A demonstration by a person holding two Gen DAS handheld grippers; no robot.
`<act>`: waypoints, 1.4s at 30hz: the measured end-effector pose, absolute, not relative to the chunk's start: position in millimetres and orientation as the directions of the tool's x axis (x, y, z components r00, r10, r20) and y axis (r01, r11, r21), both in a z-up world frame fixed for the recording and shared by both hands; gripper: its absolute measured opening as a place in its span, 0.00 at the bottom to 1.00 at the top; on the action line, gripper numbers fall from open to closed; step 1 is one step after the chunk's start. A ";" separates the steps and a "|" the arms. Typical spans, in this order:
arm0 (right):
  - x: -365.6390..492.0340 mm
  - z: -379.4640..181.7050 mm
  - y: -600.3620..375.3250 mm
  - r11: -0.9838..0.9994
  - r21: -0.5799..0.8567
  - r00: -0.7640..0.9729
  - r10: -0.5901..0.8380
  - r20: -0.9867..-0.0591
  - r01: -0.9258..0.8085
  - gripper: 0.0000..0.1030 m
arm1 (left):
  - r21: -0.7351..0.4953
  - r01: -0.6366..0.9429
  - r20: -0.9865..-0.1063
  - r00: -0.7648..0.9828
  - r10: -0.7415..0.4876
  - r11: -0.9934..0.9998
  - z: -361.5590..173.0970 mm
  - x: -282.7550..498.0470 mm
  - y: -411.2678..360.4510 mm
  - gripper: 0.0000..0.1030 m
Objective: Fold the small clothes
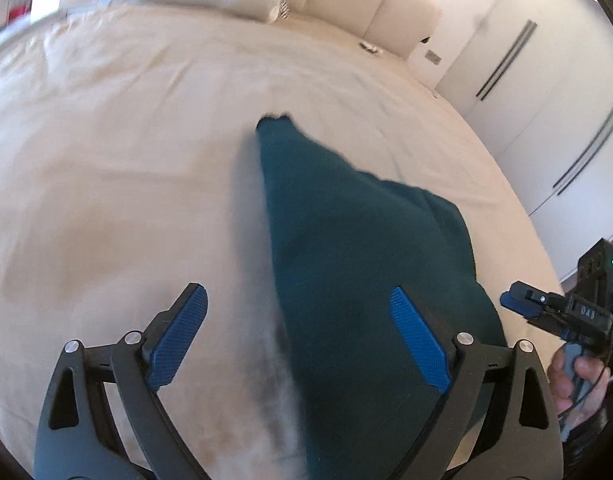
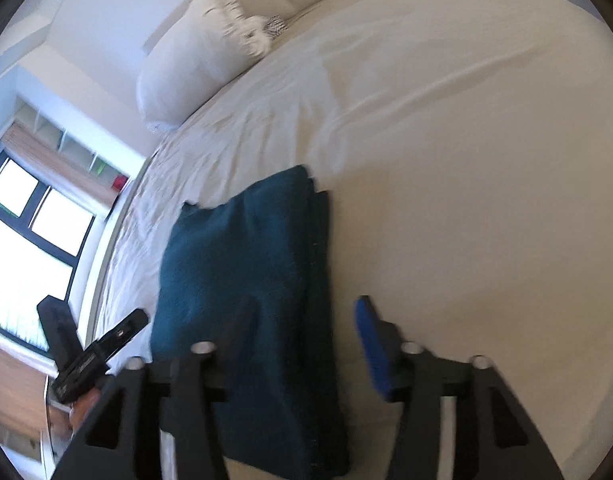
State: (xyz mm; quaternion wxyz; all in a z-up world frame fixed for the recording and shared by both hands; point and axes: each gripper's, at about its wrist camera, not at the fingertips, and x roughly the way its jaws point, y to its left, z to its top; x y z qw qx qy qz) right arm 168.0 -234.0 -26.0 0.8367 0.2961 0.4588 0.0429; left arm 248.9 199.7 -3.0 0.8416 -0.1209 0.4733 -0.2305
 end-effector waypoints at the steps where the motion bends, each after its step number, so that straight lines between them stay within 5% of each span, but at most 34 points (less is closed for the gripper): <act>1: 171.7 -26.5 -230.9 0.828 0.528 0.564 0.350 -0.748 0.186 0.61 | -0.443 0.269 -0.746 0.418 -0.518 0.855 -7.0 251.0 199.2 0.91; 6: 192.0 -53.1 -227.0 0.826 0.523 0.479 0.380 -0.791 0.209 0.61 | -0.509 0.282 -0.772 0.268 -0.576 0.813 -25.2 257.9 182.0 0.91; 10: 201.6 -62.2 -235.0 0.788 0.578 0.465 0.438 -0.770 0.214 0.60 | -0.574 0.253 -0.765 0.173 -0.620 0.779 -31.5 268.8 172.2 0.64; 12: 207.9 -65.0 -236.0 0.777 0.592 0.450 0.459 -0.766 0.215 0.43 | -0.583 0.225 -0.774 0.138 -0.618 0.781 -35.2 275.7 169.2 0.62; 22: 214.3 -53.9 -212.5 0.869 0.460 0.394 0.365 -0.843 0.180 0.25 | -0.500 0.274 -0.818 0.163 -0.552 0.822 -21.5 279.0 153.7 0.36; 33: 168.5 35.0 -146.9 0.966 0.254 0.527 0.189 -0.829 0.054 0.19 | -0.472 0.326 -0.794 0.248 -0.556 0.819 34.1 246.1 187.8 0.32; 42: 124.9 61.0 -68.2 0.944 0.321 0.534 0.307 -0.788 -0.069 0.19 | -0.396 0.342 -0.803 0.321 -0.502 0.852 69.9 192.8 274.0 0.32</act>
